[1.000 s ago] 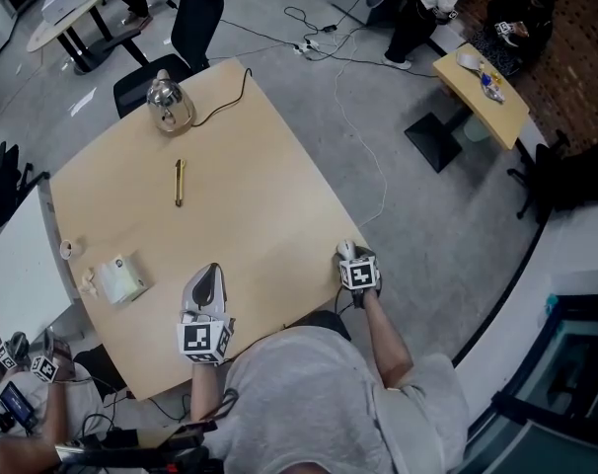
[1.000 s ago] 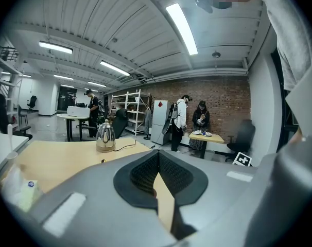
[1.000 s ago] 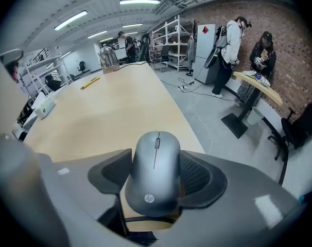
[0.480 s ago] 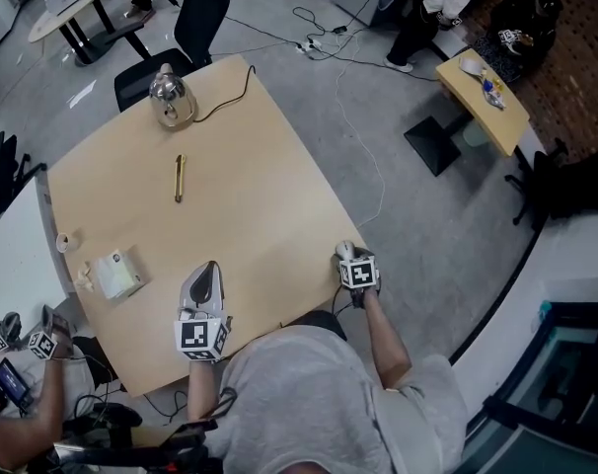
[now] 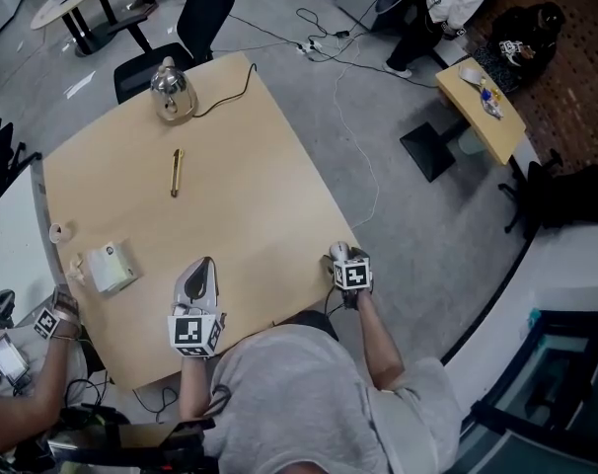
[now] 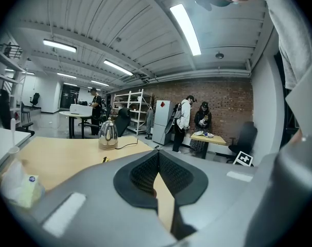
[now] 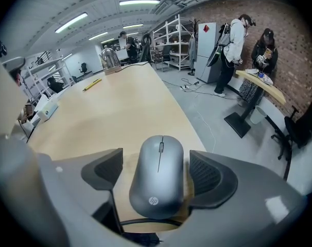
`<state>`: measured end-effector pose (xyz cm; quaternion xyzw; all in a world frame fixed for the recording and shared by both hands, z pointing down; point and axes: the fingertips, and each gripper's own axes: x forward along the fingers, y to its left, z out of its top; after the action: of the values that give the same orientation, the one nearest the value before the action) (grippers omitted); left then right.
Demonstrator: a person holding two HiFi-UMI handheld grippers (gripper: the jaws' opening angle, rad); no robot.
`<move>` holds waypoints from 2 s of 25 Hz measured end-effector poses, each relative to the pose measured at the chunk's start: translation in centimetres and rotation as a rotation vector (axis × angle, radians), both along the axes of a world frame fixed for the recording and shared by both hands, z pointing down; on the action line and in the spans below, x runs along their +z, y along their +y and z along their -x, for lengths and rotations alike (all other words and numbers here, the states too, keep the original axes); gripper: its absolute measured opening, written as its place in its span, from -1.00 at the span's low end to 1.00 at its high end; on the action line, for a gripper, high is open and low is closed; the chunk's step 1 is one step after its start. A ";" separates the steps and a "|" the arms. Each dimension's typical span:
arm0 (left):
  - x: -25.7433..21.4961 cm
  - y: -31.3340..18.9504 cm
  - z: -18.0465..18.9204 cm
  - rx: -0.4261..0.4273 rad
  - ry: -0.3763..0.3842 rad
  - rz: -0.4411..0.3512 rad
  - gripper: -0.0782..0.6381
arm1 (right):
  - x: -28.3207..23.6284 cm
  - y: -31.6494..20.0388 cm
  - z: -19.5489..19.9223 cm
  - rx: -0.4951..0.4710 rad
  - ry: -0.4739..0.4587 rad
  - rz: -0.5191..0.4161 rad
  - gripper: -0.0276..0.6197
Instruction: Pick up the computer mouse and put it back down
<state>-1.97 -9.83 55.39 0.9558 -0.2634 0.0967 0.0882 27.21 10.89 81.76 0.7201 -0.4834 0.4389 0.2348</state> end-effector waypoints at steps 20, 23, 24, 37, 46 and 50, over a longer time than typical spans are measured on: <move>-0.2 0.5 -0.2 0.004 -0.001 -0.006 -0.73 | -13.2 -5.0 1.4 -0.026 0.078 -0.301 -0.15; -0.6 0.8 -0.3 0.002 0.003 -0.010 -0.73 | -16.4 -6.4 1.8 -0.053 0.104 -0.375 -0.23; -0.8 0.8 -0.3 0.001 0.004 -0.011 -0.73 | -17.3 -6.8 2.0 -0.063 0.113 -0.396 -0.26; -1.1 0.4 1.0 -0.027 0.011 -0.018 -0.73 | -23.6 -12.6 7.3 -0.246 0.156 -0.567 -0.72; -1.7 0.3 1.8 -0.043 0.017 -0.031 -0.73 | -26.8 -15.9 12.6 -0.348 0.110 -0.681 -0.84; -1.4 0.5 2.2 -0.046 0.020 -0.030 -0.73 | -27.0 -16.4 15.3 -0.400 0.085 -0.703 -0.88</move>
<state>-4.14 -9.38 53.96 0.9516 -0.2860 0.0811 0.0784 11.86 -5.52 54.74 0.6659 -0.7242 0.1626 0.0750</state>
